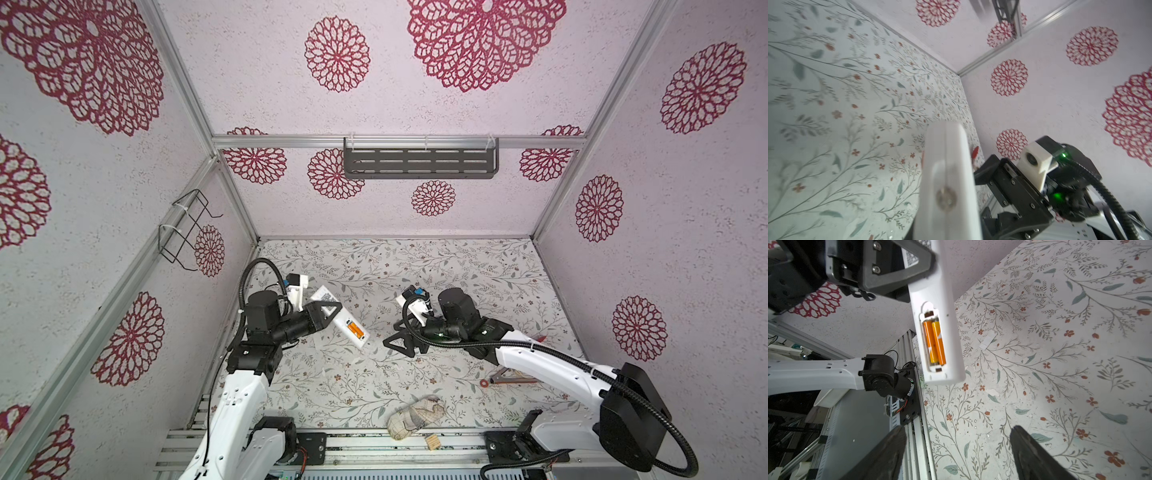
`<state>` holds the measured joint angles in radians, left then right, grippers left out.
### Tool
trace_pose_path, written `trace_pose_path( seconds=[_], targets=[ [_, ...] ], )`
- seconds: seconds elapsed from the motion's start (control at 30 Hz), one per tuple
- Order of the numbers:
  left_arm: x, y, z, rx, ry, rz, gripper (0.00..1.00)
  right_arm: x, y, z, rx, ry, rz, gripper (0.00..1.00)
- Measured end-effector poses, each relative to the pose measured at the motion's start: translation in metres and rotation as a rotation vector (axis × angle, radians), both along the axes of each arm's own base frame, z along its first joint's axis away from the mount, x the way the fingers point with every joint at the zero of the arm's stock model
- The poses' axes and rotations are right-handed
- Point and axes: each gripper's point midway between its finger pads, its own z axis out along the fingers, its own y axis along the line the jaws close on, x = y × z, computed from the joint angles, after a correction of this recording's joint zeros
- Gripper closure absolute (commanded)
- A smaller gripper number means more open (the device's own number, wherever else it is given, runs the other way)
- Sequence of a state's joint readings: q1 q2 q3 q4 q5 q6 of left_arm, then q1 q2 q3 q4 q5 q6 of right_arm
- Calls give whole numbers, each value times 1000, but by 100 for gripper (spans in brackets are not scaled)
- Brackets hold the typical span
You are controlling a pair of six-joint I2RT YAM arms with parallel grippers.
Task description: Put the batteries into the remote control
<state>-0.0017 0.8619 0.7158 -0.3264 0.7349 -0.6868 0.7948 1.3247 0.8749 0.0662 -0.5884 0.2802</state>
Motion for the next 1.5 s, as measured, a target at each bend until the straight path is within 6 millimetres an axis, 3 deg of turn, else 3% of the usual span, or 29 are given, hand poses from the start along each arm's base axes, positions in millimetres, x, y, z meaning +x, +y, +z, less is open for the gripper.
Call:
trace_pose_path(
  seconds=[0.13,0.23,0.43,0.67,0.8,1.1,1.5],
  targets=[
    [0,30,-3,128,43,133,100,14,12,-18,-51,-3,-40,12],
    [-2,60,-1,246,54,257,100,22,33,-39,-117,-11,-60,12],
    [-11,124,5,487,75,520,100,24,95,-81,-233,-50,-47,15],
    [-29,172,2,632,120,722,100,36,167,-113,-268,-81,-32,22],
    [-35,182,1,644,127,768,100,51,189,-133,-282,-84,-42,27],
    [-35,179,-2,633,126,754,100,78,225,-165,-296,-133,-28,36],
    [-34,173,-5,613,126,722,100,88,234,-168,-278,-149,-7,56]
  ],
)
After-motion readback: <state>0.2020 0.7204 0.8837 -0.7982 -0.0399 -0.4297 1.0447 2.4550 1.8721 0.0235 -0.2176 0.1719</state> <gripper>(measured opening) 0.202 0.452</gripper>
